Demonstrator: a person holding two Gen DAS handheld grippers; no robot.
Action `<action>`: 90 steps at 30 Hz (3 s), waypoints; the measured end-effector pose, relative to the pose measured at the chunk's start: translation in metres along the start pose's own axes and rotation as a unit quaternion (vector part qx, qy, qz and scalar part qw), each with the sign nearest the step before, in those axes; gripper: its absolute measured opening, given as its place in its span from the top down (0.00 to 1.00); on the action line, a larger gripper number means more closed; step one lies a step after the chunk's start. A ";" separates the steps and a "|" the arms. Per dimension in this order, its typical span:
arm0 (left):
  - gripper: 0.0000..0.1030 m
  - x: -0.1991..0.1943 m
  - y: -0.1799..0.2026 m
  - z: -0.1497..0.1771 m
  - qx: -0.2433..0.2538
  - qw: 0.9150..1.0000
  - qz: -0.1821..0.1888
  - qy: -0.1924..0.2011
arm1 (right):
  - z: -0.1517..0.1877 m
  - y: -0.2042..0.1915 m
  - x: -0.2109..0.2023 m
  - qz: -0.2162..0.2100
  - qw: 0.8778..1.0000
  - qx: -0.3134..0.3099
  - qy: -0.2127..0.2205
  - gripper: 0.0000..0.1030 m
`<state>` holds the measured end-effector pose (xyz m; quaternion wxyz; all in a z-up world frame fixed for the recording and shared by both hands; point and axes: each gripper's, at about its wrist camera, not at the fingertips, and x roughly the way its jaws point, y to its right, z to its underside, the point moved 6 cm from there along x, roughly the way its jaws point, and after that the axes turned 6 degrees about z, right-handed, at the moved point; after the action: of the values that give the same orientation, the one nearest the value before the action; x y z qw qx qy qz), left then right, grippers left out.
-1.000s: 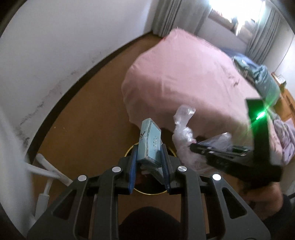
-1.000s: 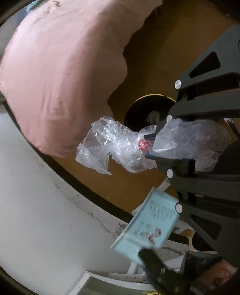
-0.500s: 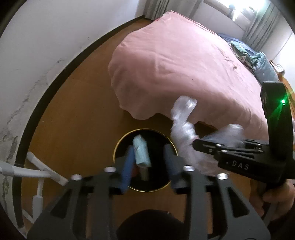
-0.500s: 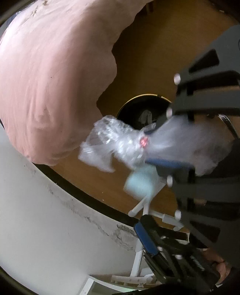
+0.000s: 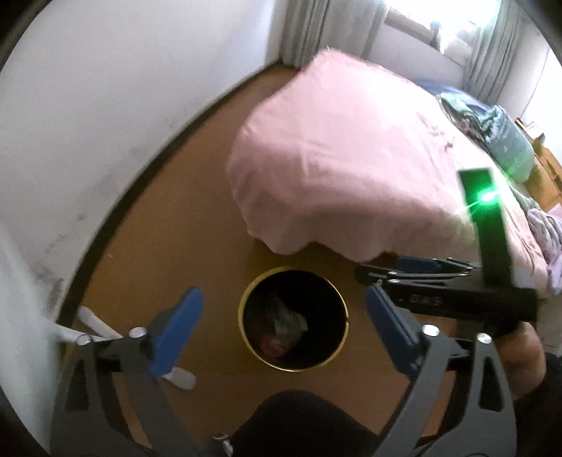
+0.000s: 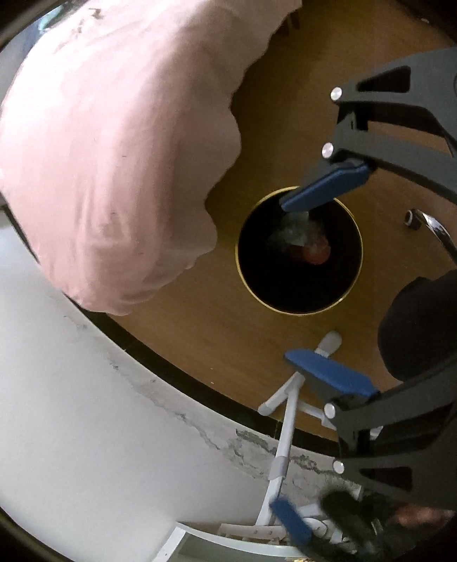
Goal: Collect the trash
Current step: 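Grasp the yellow snack box with the right gripper while the left grasps the pink box, then carry both boxes to the black bin and open both grippers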
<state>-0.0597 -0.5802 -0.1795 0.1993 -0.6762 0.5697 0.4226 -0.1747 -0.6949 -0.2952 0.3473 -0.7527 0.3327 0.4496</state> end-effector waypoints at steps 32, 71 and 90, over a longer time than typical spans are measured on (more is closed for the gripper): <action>0.07 -0.448 -0.272 0.335 -0.382 0.854 -0.334 0.120 | 0.169 -0.538 -0.166 -0.244 0.841 -0.476 0.085 0.40; 0.50 -0.424 -0.285 0.243 -0.316 0.884 -0.322 0.123 | 0.095 -0.456 -0.192 -0.194 0.884 -0.400 0.145 0.82; 0.50 -0.133 -0.049 -0.010 -0.009 0.997 -0.012 0.072 | 0.002 -0.106 -0.105 -0.031 0.989 -0.109 0.099 0.82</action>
<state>-0.0093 -0.4944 -0.0783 0.1568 -0.7131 0.5710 0.3754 -0.1284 -0.6164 -0.1772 0.2420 -0.8368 0.2911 0.3956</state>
